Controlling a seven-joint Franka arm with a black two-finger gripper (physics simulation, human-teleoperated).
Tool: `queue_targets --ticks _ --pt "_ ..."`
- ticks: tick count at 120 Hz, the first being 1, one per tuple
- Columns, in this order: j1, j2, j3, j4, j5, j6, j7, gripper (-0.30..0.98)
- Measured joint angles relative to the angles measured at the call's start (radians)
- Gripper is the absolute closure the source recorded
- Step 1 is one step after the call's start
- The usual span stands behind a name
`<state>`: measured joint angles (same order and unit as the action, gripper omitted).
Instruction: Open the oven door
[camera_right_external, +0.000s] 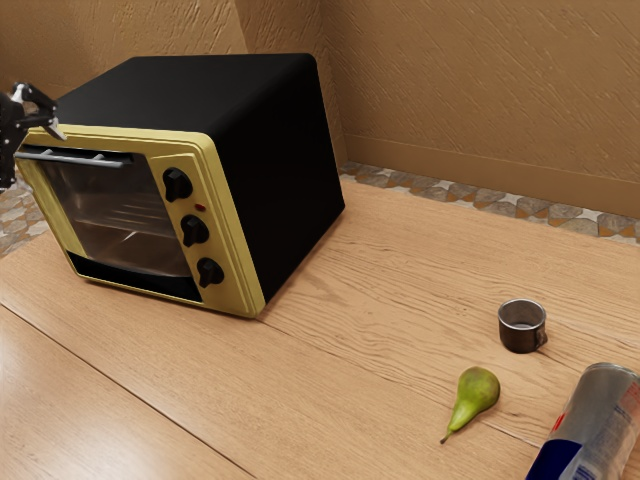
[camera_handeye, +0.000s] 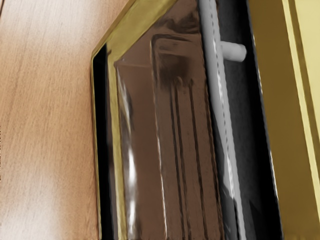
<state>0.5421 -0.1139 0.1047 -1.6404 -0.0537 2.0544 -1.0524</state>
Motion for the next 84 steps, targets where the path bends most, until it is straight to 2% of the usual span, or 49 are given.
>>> queue_targets --ticks 16,70,74,84 --pt "0.008 -0.048 -0.007 -0.086 0.008 0.053 0.059 0.00" --pt "0.021 0.002 -0.012 -0.065 -0.010 0.112 0.187 0.00" --pt "0.022 0.007 -0.011 -0.060 -0.017 0.113 0.191 0.00" --pt "0.022 0.010 -0.008 -0.059 -0.084 0.109 0.173 0.01"
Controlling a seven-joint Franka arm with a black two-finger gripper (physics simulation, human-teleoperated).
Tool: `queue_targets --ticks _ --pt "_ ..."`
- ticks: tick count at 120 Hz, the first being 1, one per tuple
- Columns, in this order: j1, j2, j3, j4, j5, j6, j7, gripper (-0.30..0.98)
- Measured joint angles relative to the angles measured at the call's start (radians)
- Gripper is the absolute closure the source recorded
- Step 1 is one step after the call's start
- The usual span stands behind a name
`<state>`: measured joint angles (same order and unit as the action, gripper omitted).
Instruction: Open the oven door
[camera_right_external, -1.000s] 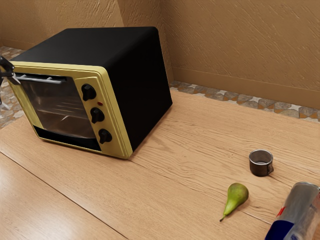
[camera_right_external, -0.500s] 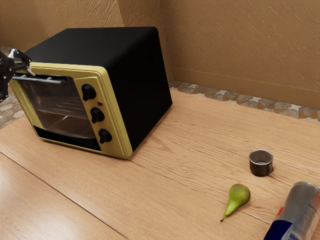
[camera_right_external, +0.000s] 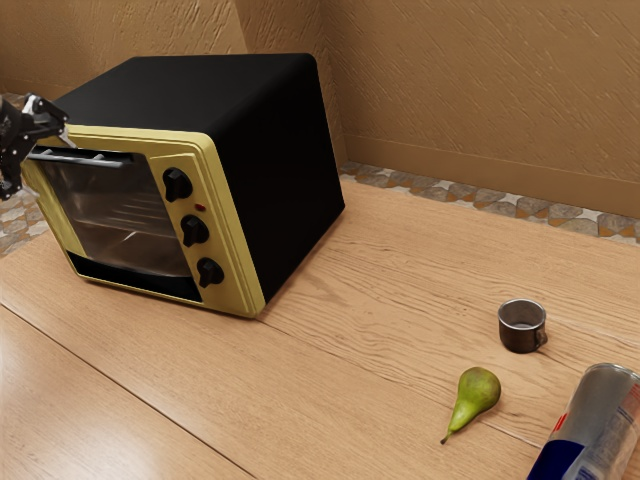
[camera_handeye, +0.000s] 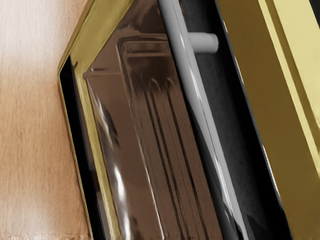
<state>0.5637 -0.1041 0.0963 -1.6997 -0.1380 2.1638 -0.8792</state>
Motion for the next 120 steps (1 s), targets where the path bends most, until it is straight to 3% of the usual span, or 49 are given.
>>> queue_targets --ticks 28,120 --pt "0.010 0.003 0.003 -0.008 -0.082 -0.011 -0.058 0.00" --pt "0.023 0.055 -0.002 0.002 -0.117 -0.015 -0.225 0.00"
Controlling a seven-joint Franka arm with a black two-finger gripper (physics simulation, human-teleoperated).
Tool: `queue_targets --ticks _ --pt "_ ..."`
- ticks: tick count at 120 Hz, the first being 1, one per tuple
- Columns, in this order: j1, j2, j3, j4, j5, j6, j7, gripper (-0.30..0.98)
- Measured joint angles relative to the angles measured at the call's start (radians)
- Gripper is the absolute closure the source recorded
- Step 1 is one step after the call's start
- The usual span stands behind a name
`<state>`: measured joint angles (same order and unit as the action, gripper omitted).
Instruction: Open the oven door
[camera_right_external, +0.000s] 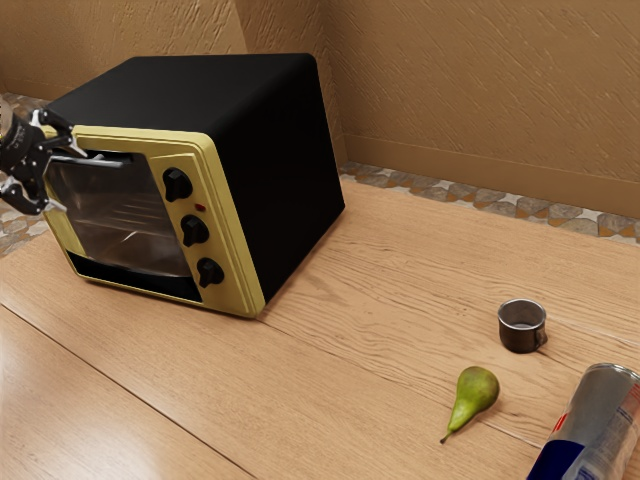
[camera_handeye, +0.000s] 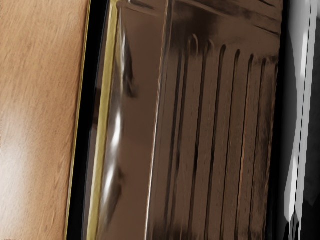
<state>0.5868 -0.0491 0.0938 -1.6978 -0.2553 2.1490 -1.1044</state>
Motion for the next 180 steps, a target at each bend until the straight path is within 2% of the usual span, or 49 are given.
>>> queue_targets --ticks 40,78,110,134,152,159,171,180 --pt "-0.004 -0.013 0.008 -0.051 -0.003 0.002 -0.035 0.00" --pt "0.009 -0.140 0.025 -0.241 0.028 0.012 -0.069 0.00" --pt "0.032 -0.288 0.066 -0.395 0.025 0.028 -0.090 0.00" --pt "0.034 -0.469 0.134 -0.562 0.031 0.048 -0.096 0.00" --pt "0.026 -0.629 0.248 -0.671 0.098 0.052 -0.110 0.00" --pt "-0.023 -0.622 0.209 -0.591 0.120 0.029 -0.129 0.00" --pt "-0.284 -0.417 0.019 -0.070 0.141 -0.166 -0.231 0.00" --pt "-0.395 -0.236 -0.169 0.242 0.149 -0.320 -0.335 0.00"
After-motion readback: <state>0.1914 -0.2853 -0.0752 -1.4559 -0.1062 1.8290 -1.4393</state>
